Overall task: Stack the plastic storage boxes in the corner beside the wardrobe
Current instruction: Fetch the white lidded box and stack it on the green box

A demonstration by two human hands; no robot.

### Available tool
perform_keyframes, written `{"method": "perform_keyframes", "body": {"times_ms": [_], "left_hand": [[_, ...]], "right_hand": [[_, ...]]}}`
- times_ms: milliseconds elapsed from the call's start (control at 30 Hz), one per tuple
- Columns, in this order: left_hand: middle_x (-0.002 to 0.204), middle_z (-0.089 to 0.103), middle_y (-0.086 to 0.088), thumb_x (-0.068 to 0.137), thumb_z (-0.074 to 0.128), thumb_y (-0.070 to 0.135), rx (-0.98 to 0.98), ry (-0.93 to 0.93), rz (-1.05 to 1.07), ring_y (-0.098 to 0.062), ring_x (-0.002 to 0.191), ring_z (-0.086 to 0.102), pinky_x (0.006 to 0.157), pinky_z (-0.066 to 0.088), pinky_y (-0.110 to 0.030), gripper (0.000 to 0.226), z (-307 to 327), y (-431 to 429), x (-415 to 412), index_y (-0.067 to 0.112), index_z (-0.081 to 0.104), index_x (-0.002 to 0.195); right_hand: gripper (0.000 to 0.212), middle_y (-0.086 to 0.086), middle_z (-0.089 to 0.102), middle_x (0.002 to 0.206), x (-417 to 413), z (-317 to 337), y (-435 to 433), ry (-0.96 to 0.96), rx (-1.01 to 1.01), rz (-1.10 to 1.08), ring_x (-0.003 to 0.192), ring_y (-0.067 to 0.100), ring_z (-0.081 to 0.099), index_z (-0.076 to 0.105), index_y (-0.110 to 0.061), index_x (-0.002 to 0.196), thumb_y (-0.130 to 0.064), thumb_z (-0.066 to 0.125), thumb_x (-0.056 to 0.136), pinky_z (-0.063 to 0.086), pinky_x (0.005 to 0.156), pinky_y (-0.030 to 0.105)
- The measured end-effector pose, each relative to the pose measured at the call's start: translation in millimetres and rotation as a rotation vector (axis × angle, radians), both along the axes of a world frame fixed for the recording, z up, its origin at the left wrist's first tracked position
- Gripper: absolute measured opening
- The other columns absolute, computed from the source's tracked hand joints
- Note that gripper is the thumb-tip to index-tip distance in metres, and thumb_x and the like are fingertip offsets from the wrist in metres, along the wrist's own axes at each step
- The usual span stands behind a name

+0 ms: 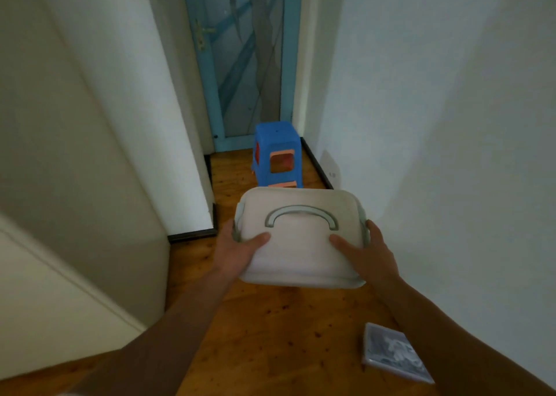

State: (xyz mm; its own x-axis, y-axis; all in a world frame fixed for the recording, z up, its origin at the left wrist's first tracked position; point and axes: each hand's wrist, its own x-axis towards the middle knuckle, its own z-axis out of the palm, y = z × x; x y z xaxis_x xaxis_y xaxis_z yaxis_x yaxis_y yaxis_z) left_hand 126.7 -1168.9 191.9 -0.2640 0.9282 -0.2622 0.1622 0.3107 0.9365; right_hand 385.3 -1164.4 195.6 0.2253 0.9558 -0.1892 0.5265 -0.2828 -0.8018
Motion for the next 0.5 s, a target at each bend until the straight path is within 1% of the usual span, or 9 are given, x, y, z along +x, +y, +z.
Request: {"method": "perform_keyframes", "body": {"times_ms": [67, 100, 167, 267, 367, 433, 467, 500], "left_hand": [[0.154, 0.033, -0.006, 0.071, 0.080, 0.046, -0.003, 0.008, 0.044, -0.028, 0.137, 0.036, 0.109, 0.035, -0.045, 0.103, 1, -9, -17, 0.019, 0.023, 0.152], [0.155, 0.031, -0.006, 0.070, 0.080, 0.046, -0.005, 0.010, 0.071, -0.028, 0.138, 0.035, 0.109, 0.034, -0.045, 0.104, 1, -14, -26, 0.019, 0.022, 0.152], [0.156, 0.030, -0.006, 0.070, 0.080, 0.046, -0.001, 0.015, 0.120, -0.028, 0.138, 0.034, 0.108, 0.034, -0.044, 0.105, 1, -24, -42, 0.017, 0.021, 0.153], [0.154, 0.033, -0.007, 0.070, 0.081, 0.044, -0.005, 0.003, 0.200, -0.029, 0.136, 0.038, 0.107, 0.038, -0.044, 0.105, 3, -41, -64, 0.015, 0.022, 0.153], [0.147, 0.043, -0.008, 0.070, 0.083, 0.041, 0.002, 0.006, 0.298, -0.029, 0.129, 0.047, 0.104, 0.043, -0.049, 0.099, 4, -59, -85, 0.013, 0.031, 0.149], [0.137, 0.051, -0.004, 0.071, 0.083, 0.038, 0.021, 0.028, 0.345, -0.024, 0.116, 0.053, 0.094, 0.049, -0.042, 0.087, 6, -70, -96, 0.013, 0.041, 0.142], [0.133, 0.053, -0.003, 0.071, 0.083, 0.036, 0.029, 0.039, 0.367, -0.022, 0.111, 0.054, 0.089, 0.049, -0.038, 0.082, 7, -76, -103, 0.014, 0.043, 0.139], [0.131, 0.054, -0.003, 0.071, 0.083, 0.035, 0.036, 0.039, 0.384, -0.021, 0.109, 0.054, 0.088, 0.049, -0.037, 0.080, 7, -81, -107, 0.014, 0.044, 0.138]], "right_hand": [[0.121, 0.003, 0.037, 0.149, -17, 0, 2, 0.003, -0.015, 0.036, 0.131, 0.029, 0.041, 0.018, -0.024, 0.150, -0.080, 0.061, 0.050, 0.037, 0.100, 0.043], [0.121, 0.002, 0.038, 0.149, -26, 0, 2, 0.004, -0.012, 0.058, 0.130, 0.028, 0.041, 0.020, -0.025, 0.149, -0.080, 0.061, 0.050, 0.037, 0.098, 0.040], [0.115, 0.002, 0.039, 0.147, -43, 0, 3, 0.010, 0.006, 0.105, 0.130, 0.027, 0.042, 0.022, -0.025, 0.148, -0.077, 0.065, 0.055, 0.036, 0.093, 0.037], [0.112, 0.002, 0.035, 0.151, -67, 0, 8, 0.029, 0.013, 0.183, 0.133, 0.028, 0.039, 0.020, -0.026, 0.149, -0.073, 0.069, 0.060, 0.033, 0.103, 0.042], [0.114, 0.000, 0.031, 0.153, -94, 0, 10, 0.058, -0.011, 0.245, 0.135, 0.028, 0.036, 0.018, -0.030, 0.150, -0.075, 0.069, 0.058, 0.032, 0.106, 0.045], [0.116, -0.001, 0.029, 0.154, -111, 0, 10, 0.074, -0.013, 0.282, 0.136, 0.027, 0.034, 0.018, -0.031, 0.150, -0.076, 0.070, 0.056, 0.032, 0.107, 0.047], [0.115, -0.002, 0.029, 0.154, -120, -1, 11, 0.081, -0.011, 0.306, 0.136, 0.026, 0.034, 0.018, -0.032, 0.149, -0.076, 0.070, 0.056, 0.032, 0.107, 0.047], [0.115, -0.003, 0.029, 0.154, -127, -1, 12, 0.085, -0.010, 0.327, 0.135, 0.026, 0.034, 0.018, -0.032, 0.149, -0.075, 0.070, 0.057, 0.032, 0.107, 0.046]]}}
